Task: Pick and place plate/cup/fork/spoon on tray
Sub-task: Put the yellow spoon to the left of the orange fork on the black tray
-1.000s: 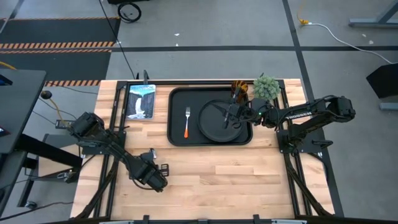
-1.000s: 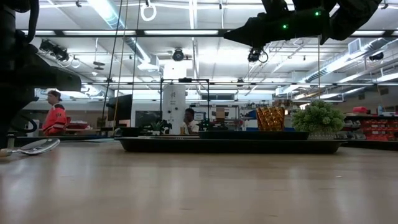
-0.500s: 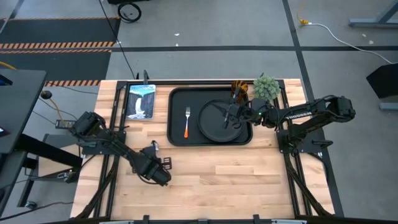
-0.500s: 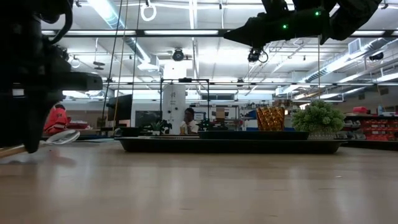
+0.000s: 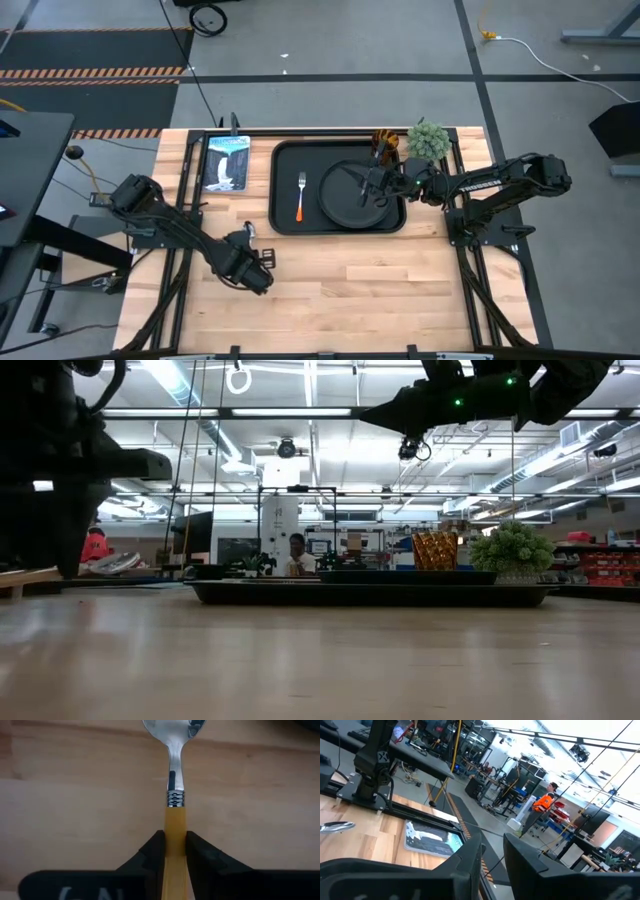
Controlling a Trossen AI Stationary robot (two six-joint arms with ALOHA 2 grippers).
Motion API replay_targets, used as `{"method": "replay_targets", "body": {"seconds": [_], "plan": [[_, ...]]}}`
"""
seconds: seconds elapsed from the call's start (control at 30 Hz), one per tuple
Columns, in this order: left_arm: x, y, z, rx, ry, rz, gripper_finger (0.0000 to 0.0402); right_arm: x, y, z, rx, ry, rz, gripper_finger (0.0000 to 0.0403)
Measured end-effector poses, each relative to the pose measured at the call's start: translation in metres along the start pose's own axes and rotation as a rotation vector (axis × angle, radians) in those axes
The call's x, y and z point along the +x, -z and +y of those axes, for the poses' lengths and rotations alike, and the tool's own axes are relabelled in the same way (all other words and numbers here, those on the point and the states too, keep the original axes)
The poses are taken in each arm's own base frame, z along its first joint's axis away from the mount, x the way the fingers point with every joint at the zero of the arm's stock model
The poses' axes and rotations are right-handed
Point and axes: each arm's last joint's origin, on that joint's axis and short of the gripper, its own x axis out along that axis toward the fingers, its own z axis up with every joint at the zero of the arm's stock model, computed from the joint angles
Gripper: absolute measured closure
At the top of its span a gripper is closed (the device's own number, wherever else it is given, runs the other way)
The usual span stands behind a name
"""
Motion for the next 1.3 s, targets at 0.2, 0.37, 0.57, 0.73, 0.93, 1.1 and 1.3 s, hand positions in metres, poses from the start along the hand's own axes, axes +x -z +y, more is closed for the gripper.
{"method": "replay_targets", "body": {"seconds": [0.2, 0.37, 0.57, 0.73, 0.93, 1.1, 1.3], "plan": [[-0.005, -0.006, 0.001, 0.008, 0.012, -0.036, 0.0332, 0.0, -0.001, -0.001, 0.003, 0.006, -0.01, 0.0314], [-0.003, -0.013, -0.003, 0.028, 0.008, -0.045, 0.0334, 0.0, -0.003, -0.001, 0.009, 0.016, -0.028, 0.0314], [-0.003, -0.024, -0.015, 0.055, 0.012, -0.053, 0.0332, 0.0, -0.003, -0.002, 0.01, 0.019, -0.032, 0.0314], [-0.015, -0.038, -0.028, 0.079, 0.024, -0.082, 0.0333, 0.0, -0.003, -0.001, 0.01, 0.014, -0.033, 0.0314], [-0.025, -0.061, -0.045, 0.067, 0.053, -0.136, 0.0332, 0.0, -0.003, 0.0, 0.009, -0.003, -0.038, 0.0314], [-0.019, -0.087, -0.062, 0.075, 0.079, -0.156, 0.0332, -0.001, -0.004, 0.002, 0.008, -0.034, -0.055, 0.0314], [-0.009, -0.131, -0.08, 0.087, 0.111, -0.192, 0.0332, -0.001, -0.006, 0.005, 0.01, -0.072, -0.074, 0.0314]]}}
